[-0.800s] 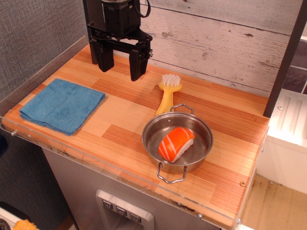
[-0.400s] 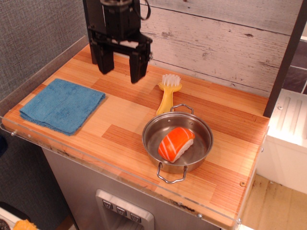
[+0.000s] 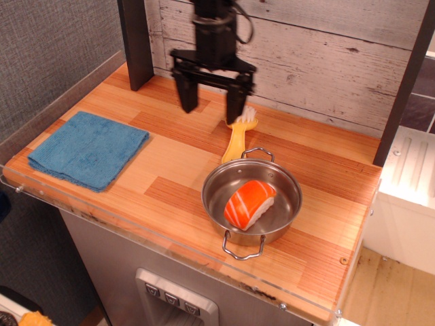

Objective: Put the brush on top of towel

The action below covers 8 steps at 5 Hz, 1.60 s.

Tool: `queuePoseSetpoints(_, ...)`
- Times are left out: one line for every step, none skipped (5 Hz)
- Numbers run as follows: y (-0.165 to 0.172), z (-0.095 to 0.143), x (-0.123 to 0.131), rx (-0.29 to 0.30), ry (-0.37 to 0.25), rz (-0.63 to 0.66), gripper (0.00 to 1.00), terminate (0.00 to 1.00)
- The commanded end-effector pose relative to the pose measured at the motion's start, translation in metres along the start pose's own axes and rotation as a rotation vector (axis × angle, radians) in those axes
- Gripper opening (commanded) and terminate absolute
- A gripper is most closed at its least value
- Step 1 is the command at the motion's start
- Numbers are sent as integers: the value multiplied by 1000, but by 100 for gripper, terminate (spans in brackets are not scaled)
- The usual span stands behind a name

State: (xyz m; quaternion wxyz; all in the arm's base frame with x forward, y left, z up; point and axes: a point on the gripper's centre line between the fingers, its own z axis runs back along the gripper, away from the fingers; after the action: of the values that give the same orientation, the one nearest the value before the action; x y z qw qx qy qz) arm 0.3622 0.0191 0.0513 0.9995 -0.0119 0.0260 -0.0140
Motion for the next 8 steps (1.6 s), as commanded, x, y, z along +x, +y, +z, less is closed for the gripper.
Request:
queuePoseSetpoints(-21,0,27,74,-46,84,100,0)
queuePoseSetpoints(-16,-13,25,107,-22,89,100,0)
queuePoseSetpoints(-11,-21,22,121,3,77,100,0)
queuePoseSetpoints(-6,-28,18,141,18,73,100,0)
queuePoseSetpoints(-6,-34,15,116,-1,69,0,0)
queuePoseSetpoints(-7,-33,14,110,-11,66,0,0)
queuePoseSetpoints(-6,-27,10,105,-34,59,0,0)
queuePoseSetpoints(-5,-11,5,96,-81,29,0,0)
